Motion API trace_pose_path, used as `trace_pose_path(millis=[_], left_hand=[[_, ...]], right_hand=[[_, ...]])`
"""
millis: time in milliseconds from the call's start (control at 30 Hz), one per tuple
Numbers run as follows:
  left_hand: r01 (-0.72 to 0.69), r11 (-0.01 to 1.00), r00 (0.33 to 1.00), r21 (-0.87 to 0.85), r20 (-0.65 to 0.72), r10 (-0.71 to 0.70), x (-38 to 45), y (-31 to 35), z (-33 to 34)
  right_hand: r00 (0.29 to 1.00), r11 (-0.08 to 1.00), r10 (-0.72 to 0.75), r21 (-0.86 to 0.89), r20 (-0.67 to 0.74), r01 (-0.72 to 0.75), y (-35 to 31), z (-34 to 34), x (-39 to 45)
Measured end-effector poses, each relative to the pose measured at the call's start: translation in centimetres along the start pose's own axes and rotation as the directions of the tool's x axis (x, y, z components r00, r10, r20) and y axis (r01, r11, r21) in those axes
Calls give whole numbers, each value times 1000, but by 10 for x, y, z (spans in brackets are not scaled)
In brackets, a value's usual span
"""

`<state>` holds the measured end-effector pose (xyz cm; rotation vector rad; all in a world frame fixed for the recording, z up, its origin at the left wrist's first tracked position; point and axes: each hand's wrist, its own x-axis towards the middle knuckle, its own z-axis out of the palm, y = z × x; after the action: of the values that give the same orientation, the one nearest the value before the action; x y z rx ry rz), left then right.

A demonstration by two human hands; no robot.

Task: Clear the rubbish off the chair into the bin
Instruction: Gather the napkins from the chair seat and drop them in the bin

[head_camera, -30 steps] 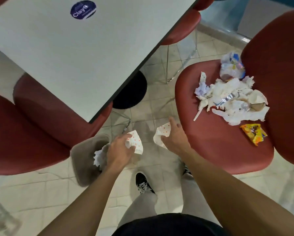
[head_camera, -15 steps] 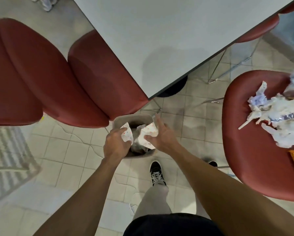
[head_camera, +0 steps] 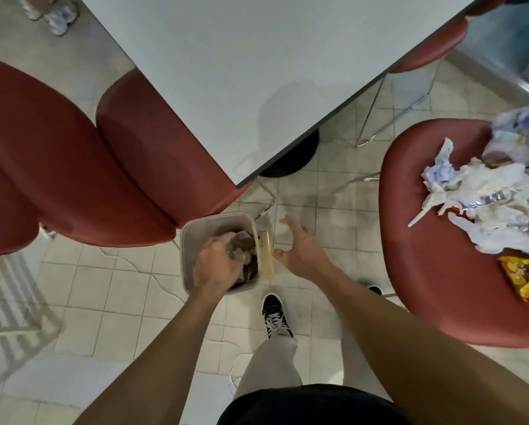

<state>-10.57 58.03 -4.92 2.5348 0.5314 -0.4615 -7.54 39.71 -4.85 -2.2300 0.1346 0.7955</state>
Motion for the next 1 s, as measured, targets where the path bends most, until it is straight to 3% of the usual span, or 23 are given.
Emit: trace_pose_path(millis=[367,767,900,1000], left_hand=[[-213,975,963,55,180,200,-10,154,79],[-561,822,768,91,428,477,-34,352,238],[-634,767,693,96,510,510,-38,403,295],[-626,773,682,103,554,478,-36,430,336]], right_hand=[[974,977,178,140,-140,-158,120,-108,-20],[829,854,494,322,-261,-408,327,-225,-65],[791,826,539,366,-290,-429,391,-250,-65],[766,803,570,400,-298,-442,430,-266,-58]])
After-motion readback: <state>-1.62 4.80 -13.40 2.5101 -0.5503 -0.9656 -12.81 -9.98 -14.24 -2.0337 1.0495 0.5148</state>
